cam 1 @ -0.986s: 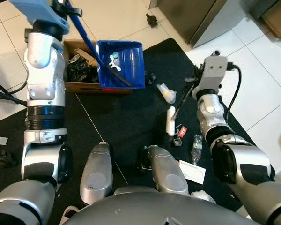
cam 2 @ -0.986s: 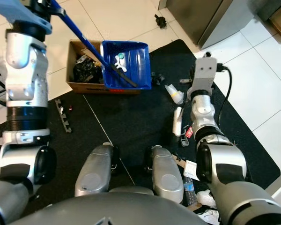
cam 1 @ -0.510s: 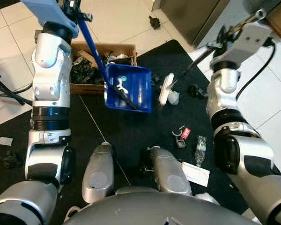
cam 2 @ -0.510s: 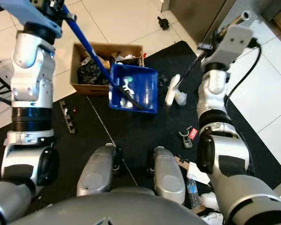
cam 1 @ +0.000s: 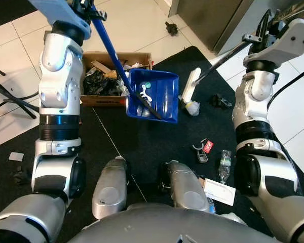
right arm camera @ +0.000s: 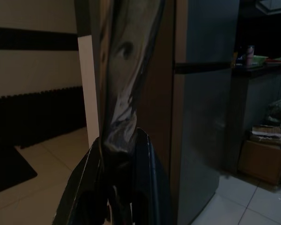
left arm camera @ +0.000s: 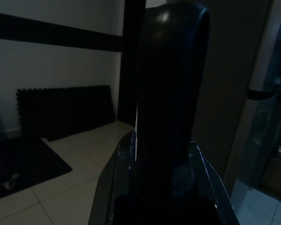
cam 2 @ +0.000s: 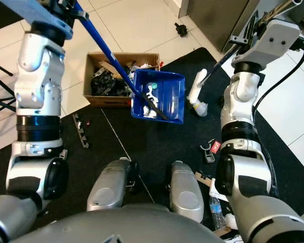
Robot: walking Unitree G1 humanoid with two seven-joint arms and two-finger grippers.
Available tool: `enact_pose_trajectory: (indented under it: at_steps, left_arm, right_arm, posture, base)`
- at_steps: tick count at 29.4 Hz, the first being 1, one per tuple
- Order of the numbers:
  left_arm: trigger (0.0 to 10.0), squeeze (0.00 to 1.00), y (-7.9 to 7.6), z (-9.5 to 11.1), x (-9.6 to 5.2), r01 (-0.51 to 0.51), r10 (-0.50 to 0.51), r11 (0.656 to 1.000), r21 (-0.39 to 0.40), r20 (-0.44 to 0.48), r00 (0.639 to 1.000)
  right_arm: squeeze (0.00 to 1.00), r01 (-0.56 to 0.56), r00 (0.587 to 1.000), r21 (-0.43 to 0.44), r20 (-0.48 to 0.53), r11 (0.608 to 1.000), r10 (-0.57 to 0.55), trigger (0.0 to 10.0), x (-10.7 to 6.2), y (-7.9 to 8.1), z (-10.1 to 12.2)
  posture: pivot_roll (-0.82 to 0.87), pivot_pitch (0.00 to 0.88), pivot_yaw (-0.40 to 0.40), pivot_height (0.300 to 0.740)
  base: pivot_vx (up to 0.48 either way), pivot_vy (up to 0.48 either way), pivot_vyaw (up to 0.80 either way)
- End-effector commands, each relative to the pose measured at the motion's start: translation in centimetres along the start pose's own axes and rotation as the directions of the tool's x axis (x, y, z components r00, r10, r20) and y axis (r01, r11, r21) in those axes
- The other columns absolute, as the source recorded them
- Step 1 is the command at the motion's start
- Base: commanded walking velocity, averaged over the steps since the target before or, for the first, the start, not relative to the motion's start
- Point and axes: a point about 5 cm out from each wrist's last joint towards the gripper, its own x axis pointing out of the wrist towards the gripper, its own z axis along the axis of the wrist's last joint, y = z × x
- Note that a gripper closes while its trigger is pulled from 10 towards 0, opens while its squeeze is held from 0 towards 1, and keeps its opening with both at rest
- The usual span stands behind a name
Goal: Sweep floor
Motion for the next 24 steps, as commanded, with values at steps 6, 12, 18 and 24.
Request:
enact_pose_trajectory:
  at_steps: [6, 12, 18, 24]
  left_arm:
    - [10.0, 0.00, -0.71, 0.81, 0.88, 0.030, -0.029, 0.999, -0.015, 0.039, 0.999]
    - [10.0, 0.00, -0.52, 0.96, 1.16, 0.027, -0.027, 1.000, -0.001, 0.050, 0.998]
    - [10.0, 0.00, -0.40, 1.26, 1.38, 0.029, -0.030, 0.999, 0.022, 0.065, 0.997]
    - [10.0, 0.00, -0.19, 1.46, 1.31, 0.018, -0.021, 0.999, 0.037, 0.083, 0.996]
  right_arm:
    - [0.00, -0.014, 0.998, -0.002, 0.053, 1.000, 0.014, 10.0, 0.51, 0.41, 1.34]
    - [0.00, -0.003, 0.999, 0.010, 0.040, 1.000, 0.002, 10.0, 0.59, 0.46, 1.18]
    - [0.00, -0.003, 1.000, 0.024, 0.025, 1.000, 0.003, 10.0, 0.89, 0.80, 1.09]
    - [0.00, -0.012, 1.000, 0.028, 0.020, 1.000, 0.012, 10.0, 0.89, 0.97, 1.04]
  posture:
    - [0.12, 0.000, 0.024, 0.740]
    - [0.13, 0.000, 0.025, 0.740]
    - [0.14, 0.000, 0.023, 0.740]
    - [0.15, 0.000, 0.018, 0.740]
  base:
    - [0.000, 0.000, 0.00]
    - [0.000, 0.000, 0.00]
    - [0.000, 0.000, 0.00]
    - [0.000, 0.000, 0.00]
